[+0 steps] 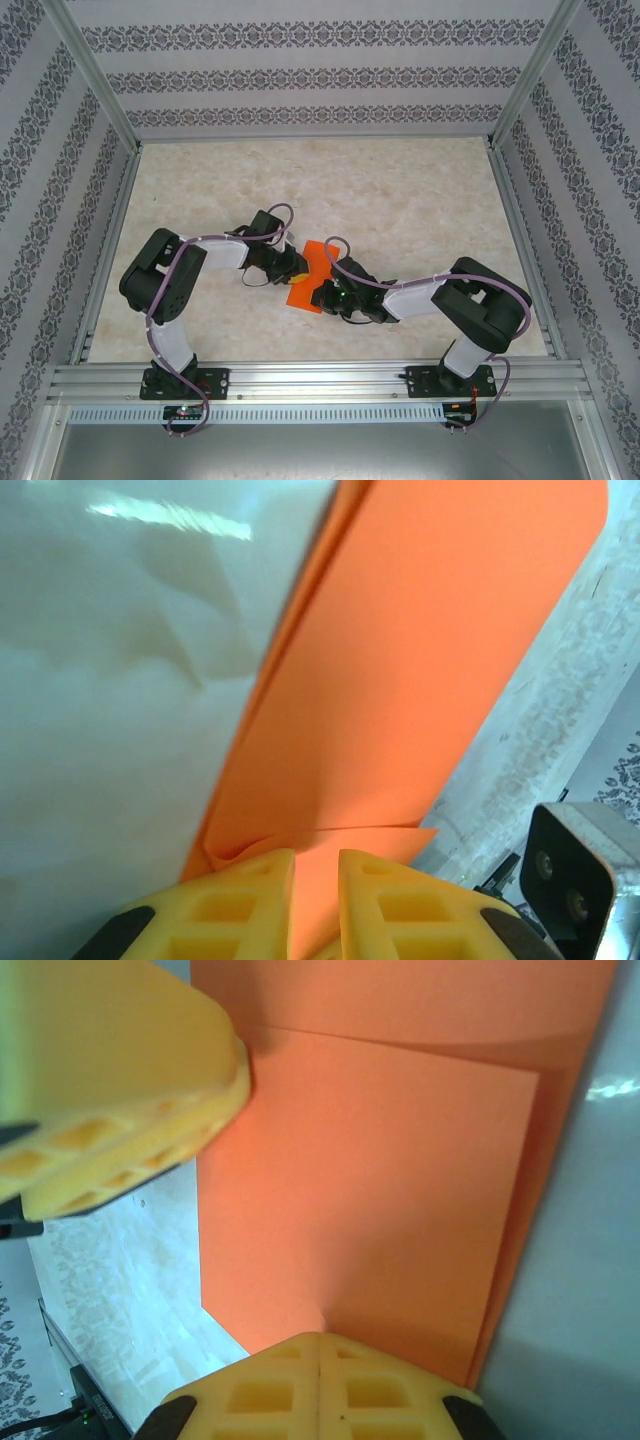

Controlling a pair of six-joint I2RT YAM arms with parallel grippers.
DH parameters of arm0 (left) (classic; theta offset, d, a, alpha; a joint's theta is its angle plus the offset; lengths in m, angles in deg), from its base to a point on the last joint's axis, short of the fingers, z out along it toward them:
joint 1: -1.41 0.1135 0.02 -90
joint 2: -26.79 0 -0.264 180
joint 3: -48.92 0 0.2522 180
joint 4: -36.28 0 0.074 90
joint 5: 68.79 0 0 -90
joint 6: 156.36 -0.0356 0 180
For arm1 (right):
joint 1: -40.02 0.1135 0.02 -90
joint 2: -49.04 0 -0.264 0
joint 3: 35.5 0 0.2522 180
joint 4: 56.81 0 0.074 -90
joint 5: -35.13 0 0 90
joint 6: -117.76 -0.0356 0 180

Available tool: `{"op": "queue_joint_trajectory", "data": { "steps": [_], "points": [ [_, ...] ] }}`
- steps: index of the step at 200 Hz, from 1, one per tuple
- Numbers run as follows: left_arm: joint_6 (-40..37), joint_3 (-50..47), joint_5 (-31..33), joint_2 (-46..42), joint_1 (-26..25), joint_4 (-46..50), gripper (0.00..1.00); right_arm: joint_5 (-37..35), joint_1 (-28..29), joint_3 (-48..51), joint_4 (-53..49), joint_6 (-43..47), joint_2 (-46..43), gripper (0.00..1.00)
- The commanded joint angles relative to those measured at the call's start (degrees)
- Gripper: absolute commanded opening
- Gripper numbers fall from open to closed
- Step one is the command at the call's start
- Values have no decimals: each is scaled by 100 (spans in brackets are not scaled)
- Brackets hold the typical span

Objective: Fold a paper plane with a square sheet of paper (pick it up from the middle)
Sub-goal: Fold the triangle a second time at the center of the table.

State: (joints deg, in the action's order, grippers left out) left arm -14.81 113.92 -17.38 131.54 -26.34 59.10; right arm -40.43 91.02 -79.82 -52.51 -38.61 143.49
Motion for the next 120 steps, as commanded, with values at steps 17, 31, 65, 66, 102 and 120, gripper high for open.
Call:
{"op": "queue_joint_trajectory", "data": {
  "steps": [17, 31, 65, 66, 102, 120],
  "points": [
    [-242, 249, 455, 255, 373, -61, 22, -143, 94, 282, -950, 59, 197, 0],
    [-305, 313, 473, 288, 449, 11, 22, -132, 94, 263, -954, 71, 205, 0],
    [-465, 511, 474, 297, 603, 236, 22, -90, 111, 176, -971, 117, 237, 0],
    [-472, 519, 479, 294, 604, 250, 22, -90, 111, 175, -976, 121, 234, 0],
    [-690, 795, 438, 177, 676, 651, 23, -71, 112, 80, -968, 167, 278, 0],
    [-672, 741, 200, -44, 666, 584, 24, -56, 103, 4, -998, 205, 300, 0]
  ]
}}
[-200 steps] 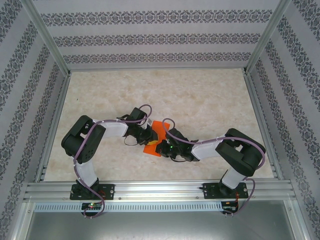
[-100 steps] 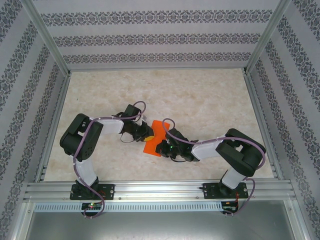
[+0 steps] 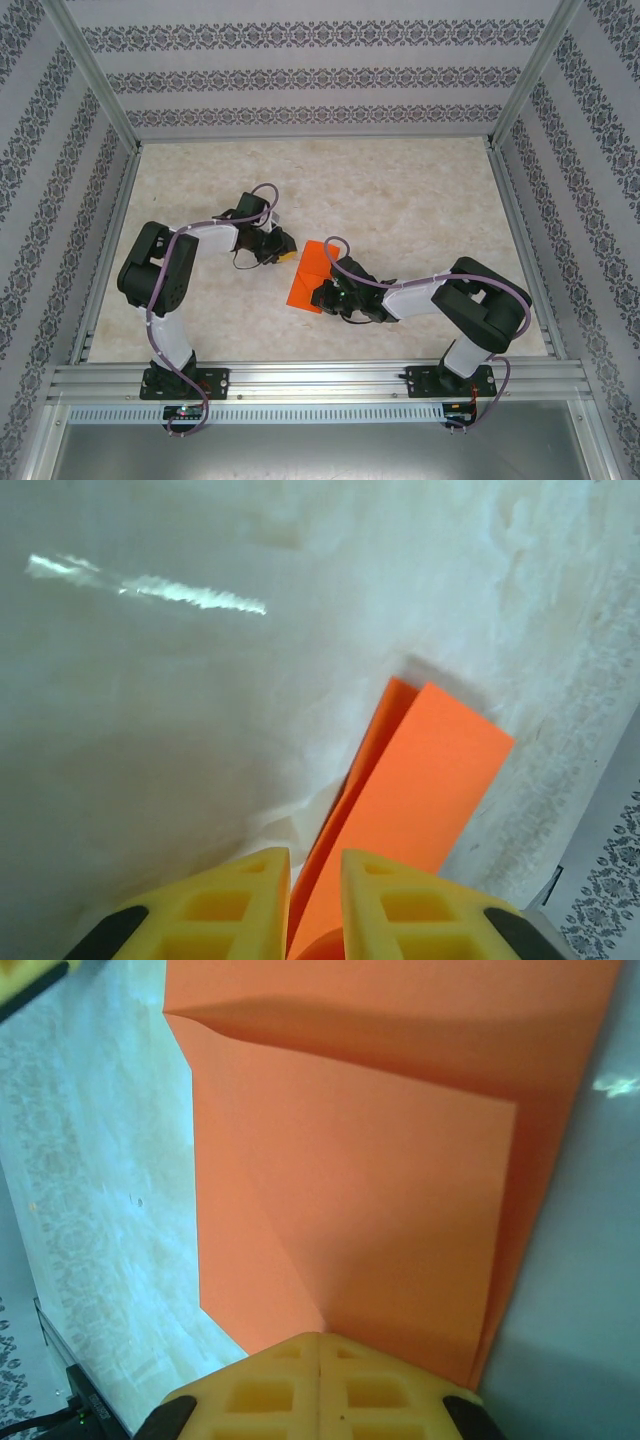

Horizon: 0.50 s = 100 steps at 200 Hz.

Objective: Fold a paper plane with a square sheet of paper (pick it up from the middle)
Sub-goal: Fold the triangle a second time at the center of the table.

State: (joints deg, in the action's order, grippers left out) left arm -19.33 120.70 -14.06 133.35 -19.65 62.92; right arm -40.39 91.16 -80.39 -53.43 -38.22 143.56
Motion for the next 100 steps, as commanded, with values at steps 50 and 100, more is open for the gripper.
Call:
{"op": "queue_joint_trajectory", "data": {
  "steps": [50, 100],
  "points": [
    [-412, -36, -770, -531, -503, 382, 24, -77, 88, -7, -929, 182, 324, 0],
    [-330, -218, -738, -199, -898, 112, 23, -169, 86, 46, -908, 163, 242, 0]
  ]
}}
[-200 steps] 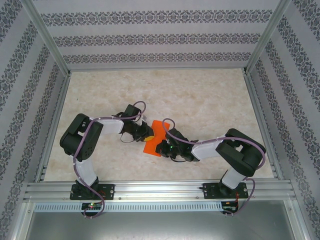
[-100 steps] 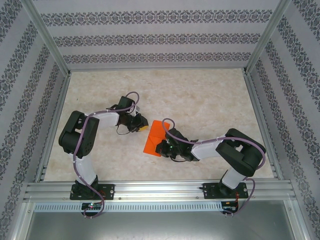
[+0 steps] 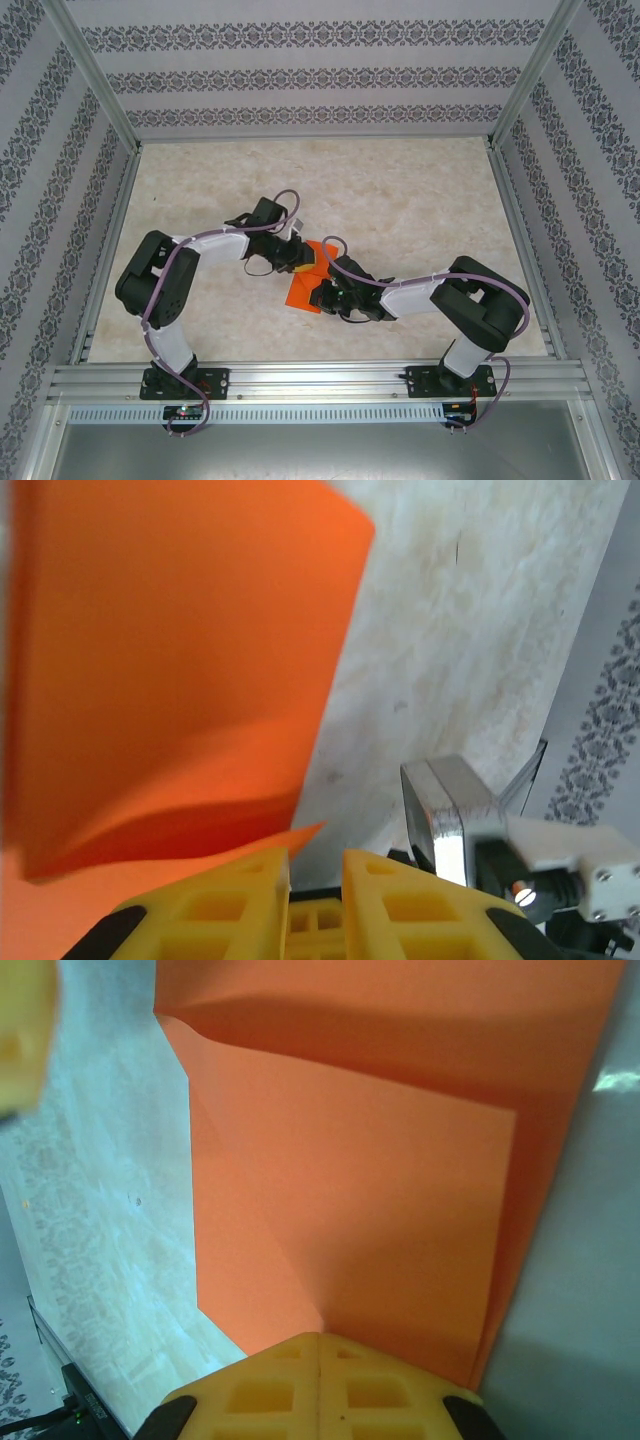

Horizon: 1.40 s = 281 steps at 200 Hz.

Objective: Fold a paper plane with a square sheet of paper (pick it up from the middle)
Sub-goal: Fold the triangle a second time at the center of the table.

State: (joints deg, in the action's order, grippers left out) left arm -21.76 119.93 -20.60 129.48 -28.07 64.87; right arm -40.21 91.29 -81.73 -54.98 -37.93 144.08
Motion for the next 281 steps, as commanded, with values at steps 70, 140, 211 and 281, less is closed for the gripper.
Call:
{"op": "queue_joint_trajectory", "data": {
  "steps": [70, 140, 211, 281],
  "points": [
    [-472, -93, 511, 697, -50, 84, 22, -53, 68, -138, -811, 328, -38, 2],
    [-513, -197, 596, 699, -52, 126, 22, -195, 59, -698, -873, 364, -231, 3],
    [-387, -219, 507, 682, -55, 49, 22, -313, -24, -620, -297, 98, 459, 4],
    [-324, -231, 681, 707, -53, 138, 20, -339, 67, -132, -727, 3, -323, 5]
  ]
}}
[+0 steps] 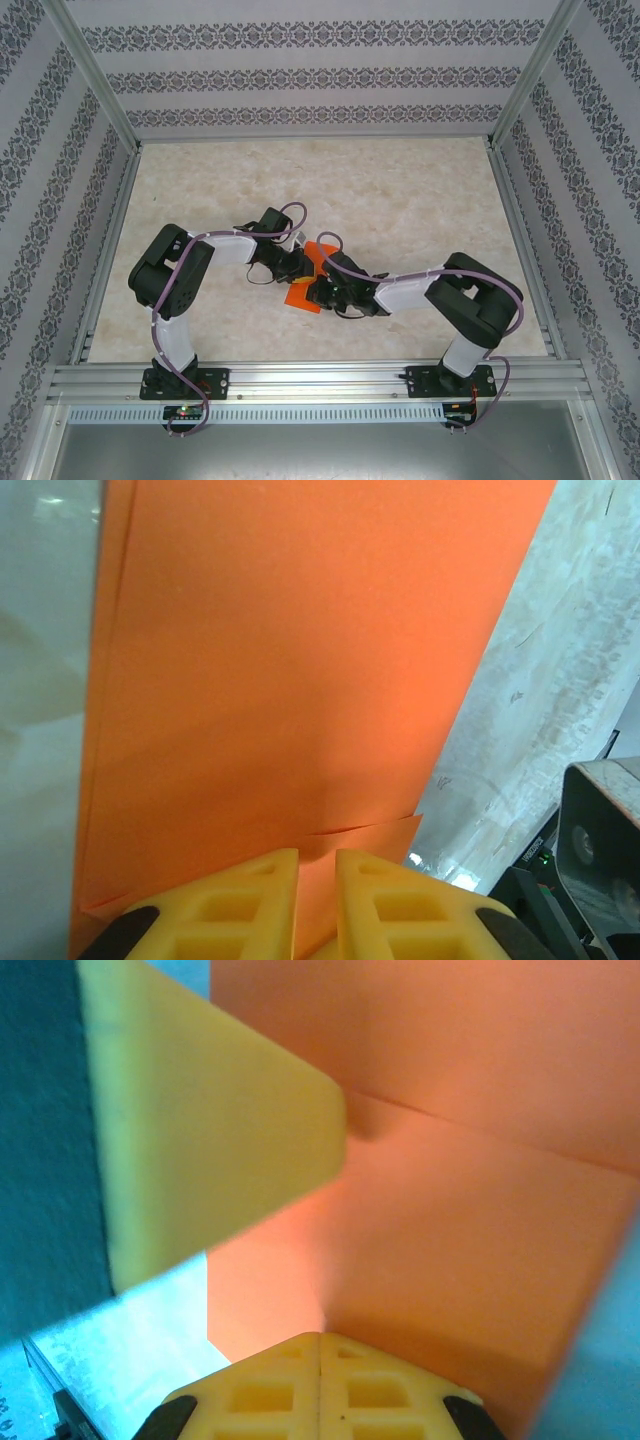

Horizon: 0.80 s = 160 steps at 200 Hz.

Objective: Fold a paper plane with a square sheet of paper (pick it up from the middle)
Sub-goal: Fold the triangle a second time at the center of the table.

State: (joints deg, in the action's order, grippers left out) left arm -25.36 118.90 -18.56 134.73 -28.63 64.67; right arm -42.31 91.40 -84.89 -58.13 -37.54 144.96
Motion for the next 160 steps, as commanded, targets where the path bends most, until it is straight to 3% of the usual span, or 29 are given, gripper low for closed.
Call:
{"op": "queue_joint_trajectory", "data": {
  "steps": [1, 56, 124, 160],
  "points": [
    [39, -129, 478, 183, 10, 156, 20, -134, 61, 191, -420, -40, -427, 5],
    [44, -92, 489, 228, 3, 171, 19, 13, 151, 567, -219, -282, -117, 6],
    [15, -100, 488, 214, 6, 226, 19, -326, 233, -11, -1317, 213, -1009, 6],
    [-3, -90, 497, 219, 5, 267, 19, -34, 240, -180, -909, 179, -489, 6]
  ]
}}
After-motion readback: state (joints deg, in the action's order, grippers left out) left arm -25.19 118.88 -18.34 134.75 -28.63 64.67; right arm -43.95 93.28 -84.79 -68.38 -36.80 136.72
